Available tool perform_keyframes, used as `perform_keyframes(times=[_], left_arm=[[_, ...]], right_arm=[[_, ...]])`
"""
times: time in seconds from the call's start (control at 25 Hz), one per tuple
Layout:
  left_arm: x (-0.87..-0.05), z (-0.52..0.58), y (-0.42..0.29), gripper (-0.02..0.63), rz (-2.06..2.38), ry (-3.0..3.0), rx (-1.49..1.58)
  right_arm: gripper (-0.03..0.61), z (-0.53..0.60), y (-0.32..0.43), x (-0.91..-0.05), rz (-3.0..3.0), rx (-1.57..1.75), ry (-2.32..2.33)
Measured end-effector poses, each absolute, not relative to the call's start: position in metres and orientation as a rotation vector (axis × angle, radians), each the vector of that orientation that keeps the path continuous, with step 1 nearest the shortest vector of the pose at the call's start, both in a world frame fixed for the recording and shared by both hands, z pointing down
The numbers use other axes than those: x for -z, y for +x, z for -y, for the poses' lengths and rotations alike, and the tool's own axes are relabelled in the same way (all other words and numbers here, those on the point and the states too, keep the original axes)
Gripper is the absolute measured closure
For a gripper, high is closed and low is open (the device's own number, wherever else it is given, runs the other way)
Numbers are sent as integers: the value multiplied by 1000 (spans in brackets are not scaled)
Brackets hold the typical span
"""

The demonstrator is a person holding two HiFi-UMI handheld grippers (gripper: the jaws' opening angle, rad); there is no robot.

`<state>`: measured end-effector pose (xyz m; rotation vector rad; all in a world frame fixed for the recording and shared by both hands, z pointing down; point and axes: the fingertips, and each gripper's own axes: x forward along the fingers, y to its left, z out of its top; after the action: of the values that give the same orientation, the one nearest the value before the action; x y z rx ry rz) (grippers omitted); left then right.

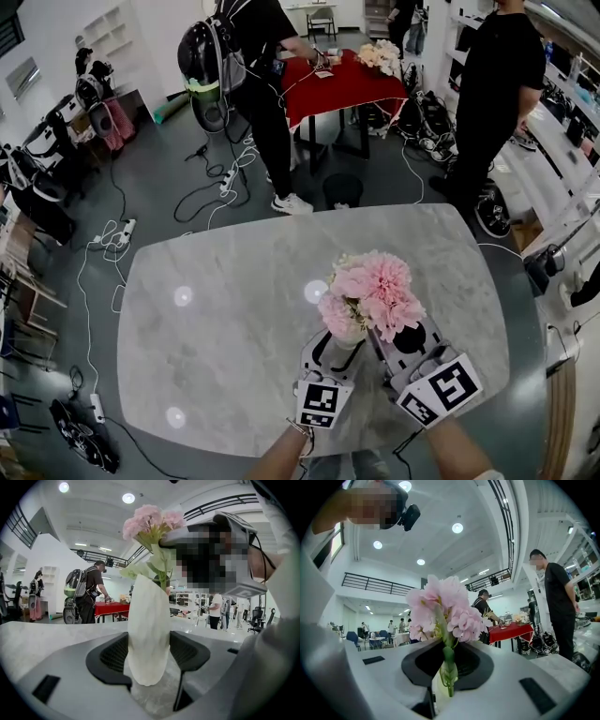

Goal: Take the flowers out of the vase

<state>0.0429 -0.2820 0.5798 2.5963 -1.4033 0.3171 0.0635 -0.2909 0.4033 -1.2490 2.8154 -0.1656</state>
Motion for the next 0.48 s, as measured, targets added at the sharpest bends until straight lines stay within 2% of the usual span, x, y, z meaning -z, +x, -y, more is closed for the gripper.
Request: perform_keyframes(times=[0.48], left_arm=[[-583,279,46,333,1393,2605,-347]], right_arm=[[522,294,66,-362,-2736,151,-1209]])
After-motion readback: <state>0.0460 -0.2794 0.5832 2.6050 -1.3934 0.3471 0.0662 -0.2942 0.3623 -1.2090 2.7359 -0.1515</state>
